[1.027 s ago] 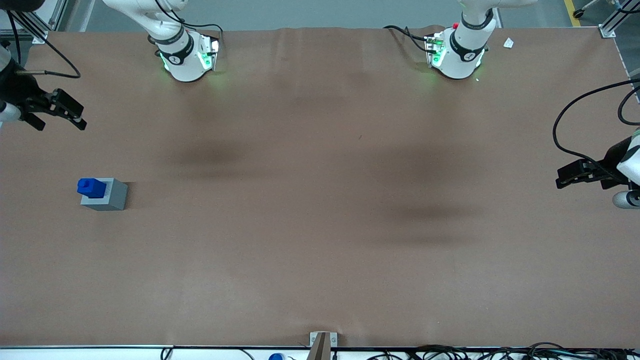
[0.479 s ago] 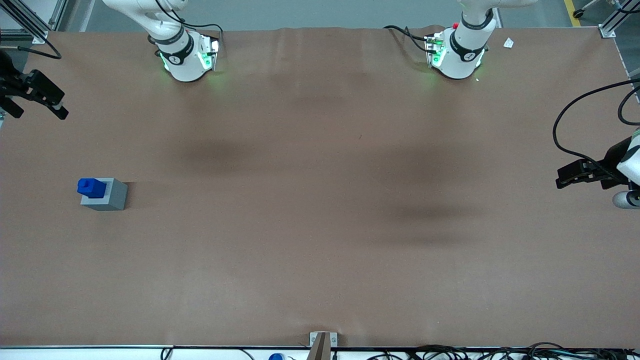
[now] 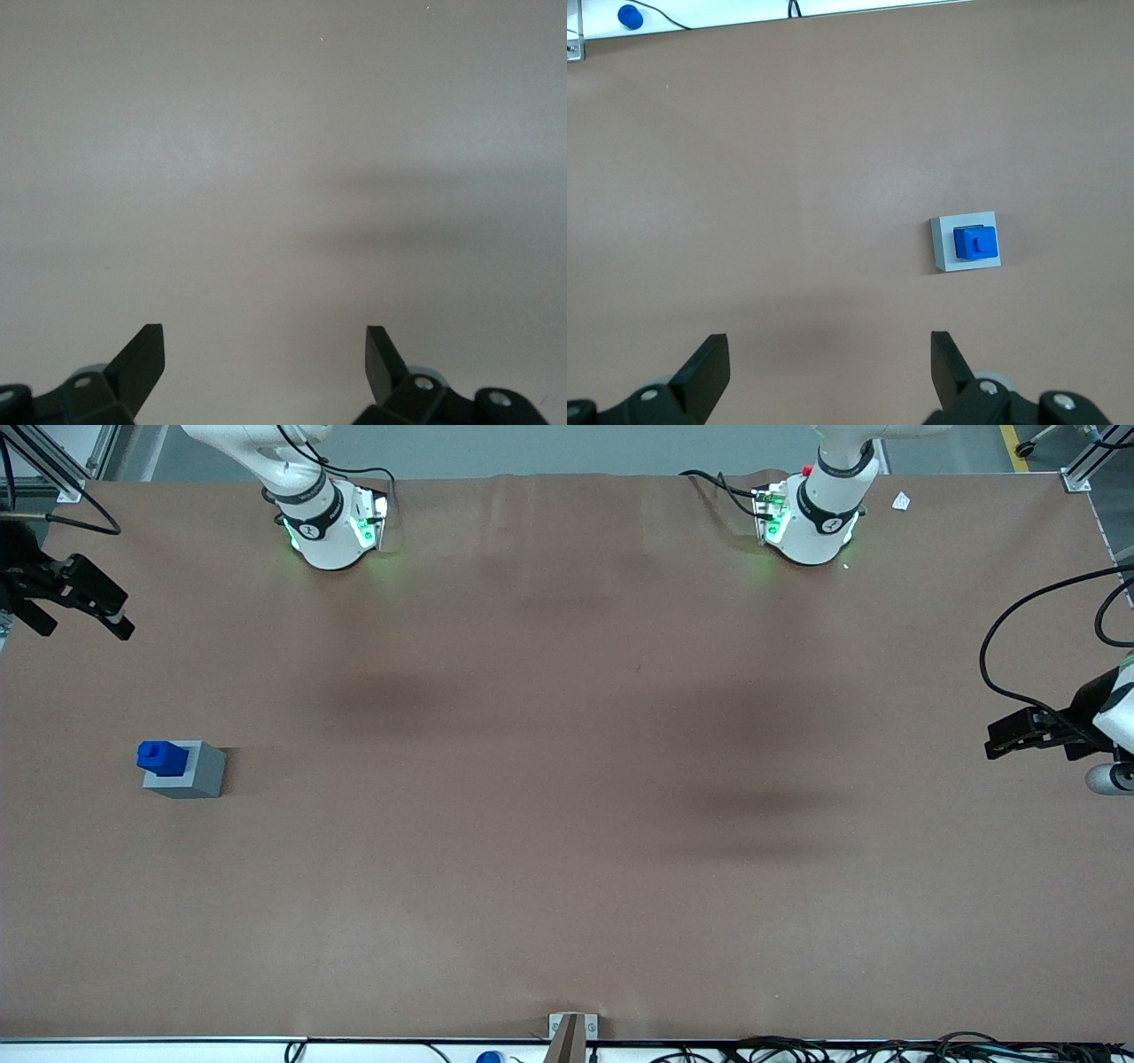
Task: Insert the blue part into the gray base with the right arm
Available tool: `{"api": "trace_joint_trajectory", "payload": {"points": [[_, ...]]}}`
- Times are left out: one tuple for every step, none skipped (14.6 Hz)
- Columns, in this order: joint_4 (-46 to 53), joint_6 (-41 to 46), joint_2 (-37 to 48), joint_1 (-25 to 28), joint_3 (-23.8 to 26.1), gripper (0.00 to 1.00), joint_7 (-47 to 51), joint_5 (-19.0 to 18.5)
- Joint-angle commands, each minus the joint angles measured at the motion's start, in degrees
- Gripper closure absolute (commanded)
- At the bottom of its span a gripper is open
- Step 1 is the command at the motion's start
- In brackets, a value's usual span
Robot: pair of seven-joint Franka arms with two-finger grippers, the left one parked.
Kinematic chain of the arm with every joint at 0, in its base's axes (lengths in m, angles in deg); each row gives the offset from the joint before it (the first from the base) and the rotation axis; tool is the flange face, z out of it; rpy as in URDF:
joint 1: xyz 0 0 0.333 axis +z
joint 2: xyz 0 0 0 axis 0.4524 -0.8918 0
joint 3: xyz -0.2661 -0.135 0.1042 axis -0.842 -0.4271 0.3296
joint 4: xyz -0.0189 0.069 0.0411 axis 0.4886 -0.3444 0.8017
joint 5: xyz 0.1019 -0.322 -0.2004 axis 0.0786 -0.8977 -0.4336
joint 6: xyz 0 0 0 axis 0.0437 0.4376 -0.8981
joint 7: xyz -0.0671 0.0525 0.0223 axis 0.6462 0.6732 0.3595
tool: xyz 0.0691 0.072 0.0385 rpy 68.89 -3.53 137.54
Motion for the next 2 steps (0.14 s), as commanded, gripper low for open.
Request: {"api": "trace_joint_trajectory", "payload": {"points": [[1.35, 0.97, -0.97, 0.21, -0.55, 0.0, -2.67, -0.22], [1.35, 0.97, -0.98, 0.12, -0.64, 0.0, -2.68, -0.22]]}}
